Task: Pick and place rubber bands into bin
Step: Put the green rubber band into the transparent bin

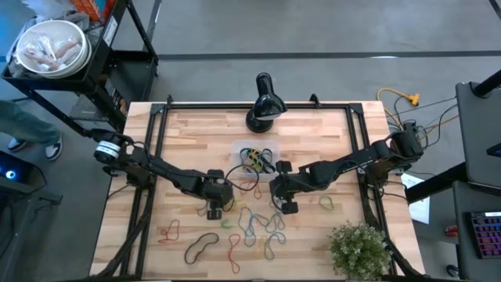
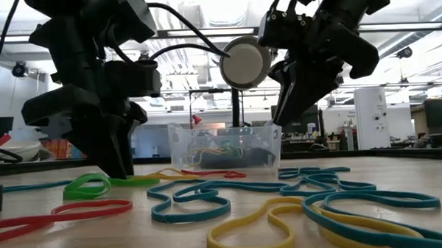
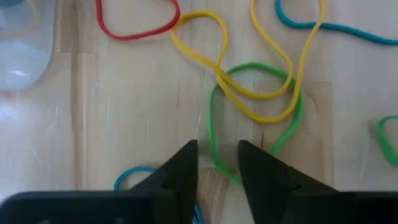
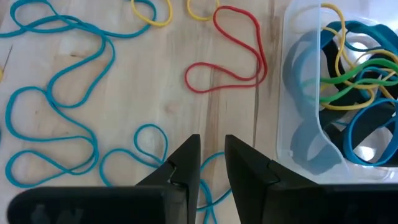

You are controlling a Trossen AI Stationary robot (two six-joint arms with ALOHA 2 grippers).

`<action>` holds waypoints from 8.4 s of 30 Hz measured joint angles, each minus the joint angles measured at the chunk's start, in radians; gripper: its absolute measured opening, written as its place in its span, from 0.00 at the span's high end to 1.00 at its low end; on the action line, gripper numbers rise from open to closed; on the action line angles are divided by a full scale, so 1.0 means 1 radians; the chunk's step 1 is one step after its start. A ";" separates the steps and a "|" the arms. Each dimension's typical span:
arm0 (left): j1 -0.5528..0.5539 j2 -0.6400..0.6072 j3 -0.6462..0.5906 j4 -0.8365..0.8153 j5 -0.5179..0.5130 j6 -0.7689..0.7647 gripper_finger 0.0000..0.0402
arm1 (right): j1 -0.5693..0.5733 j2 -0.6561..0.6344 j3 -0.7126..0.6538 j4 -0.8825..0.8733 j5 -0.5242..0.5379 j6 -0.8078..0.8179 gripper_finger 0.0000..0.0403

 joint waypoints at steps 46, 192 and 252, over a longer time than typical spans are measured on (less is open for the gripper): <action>-0.081 -0.196 0.108 -0.006 -0.587 0.409 1.00 | 0.070 -0.002 -0.002 -0.054 0.185 0.025 0.83; 0.177 -0.545 -0.178 0.229 -0.273 0.420 0.67 | 0.235 -0.091 -0.174 -0.449 -0.092 0.959 0.98; 0.177 -0.544 -0.182 0.230 -0.272 0.418 0.67 | -0.235 -0.086 -0.065 0.291 0.273 -0.029 0.98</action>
